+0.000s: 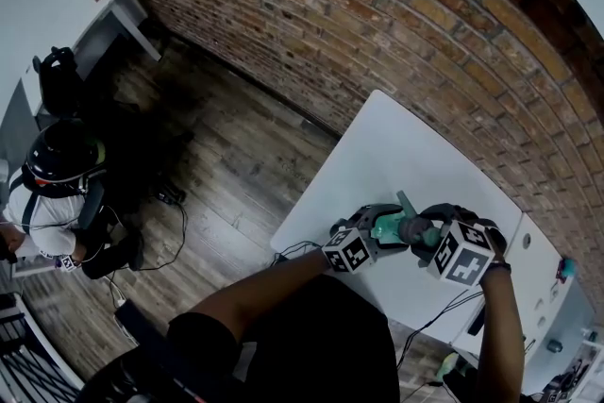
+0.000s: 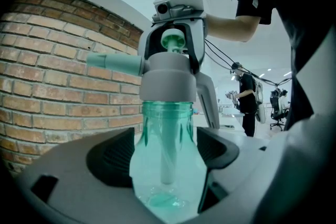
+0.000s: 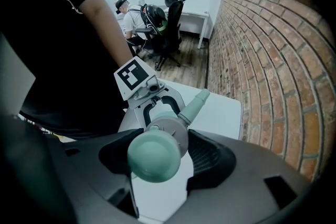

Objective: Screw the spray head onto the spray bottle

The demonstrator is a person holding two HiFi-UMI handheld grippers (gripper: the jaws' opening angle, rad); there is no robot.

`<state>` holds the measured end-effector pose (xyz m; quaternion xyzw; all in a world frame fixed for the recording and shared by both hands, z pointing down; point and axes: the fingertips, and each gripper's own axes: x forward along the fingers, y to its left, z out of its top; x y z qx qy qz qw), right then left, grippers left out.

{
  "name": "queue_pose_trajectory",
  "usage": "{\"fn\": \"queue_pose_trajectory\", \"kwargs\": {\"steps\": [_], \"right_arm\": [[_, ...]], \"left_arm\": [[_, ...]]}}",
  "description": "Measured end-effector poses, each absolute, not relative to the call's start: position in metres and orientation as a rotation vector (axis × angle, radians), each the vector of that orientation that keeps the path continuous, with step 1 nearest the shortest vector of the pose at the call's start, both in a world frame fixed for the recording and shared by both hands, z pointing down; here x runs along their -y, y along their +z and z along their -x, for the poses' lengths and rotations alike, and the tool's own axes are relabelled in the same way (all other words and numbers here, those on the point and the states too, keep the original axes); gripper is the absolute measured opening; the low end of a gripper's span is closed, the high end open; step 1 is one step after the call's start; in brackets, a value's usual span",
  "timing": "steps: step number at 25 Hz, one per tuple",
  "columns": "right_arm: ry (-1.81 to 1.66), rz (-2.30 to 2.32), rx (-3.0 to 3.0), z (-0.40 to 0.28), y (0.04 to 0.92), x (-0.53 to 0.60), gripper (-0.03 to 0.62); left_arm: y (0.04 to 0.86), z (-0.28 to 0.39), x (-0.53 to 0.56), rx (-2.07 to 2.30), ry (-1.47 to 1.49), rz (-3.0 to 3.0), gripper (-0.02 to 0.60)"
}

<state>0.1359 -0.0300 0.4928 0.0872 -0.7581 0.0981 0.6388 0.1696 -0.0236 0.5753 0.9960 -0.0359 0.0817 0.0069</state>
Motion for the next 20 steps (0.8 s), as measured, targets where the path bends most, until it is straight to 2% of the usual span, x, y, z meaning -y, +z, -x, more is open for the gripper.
{"fn": "queue_pose_trajectory", "kwargs": {"steps": [7, 20], "right_arm": [[0.117, -0.154, 1.741, -0.134, 0.482, 0.03, 0.262], [-0.285, 0.222, 1.679, -0.129, 0.462, 0.015, 0.261]], "left_arm": [[0.576, -0.17, 0.024, 0.119, 0.256, -3.114, 0.365], [0.576, -0.171, 0.025, 0.113, 0.263, -3.097, 0.365]]}}
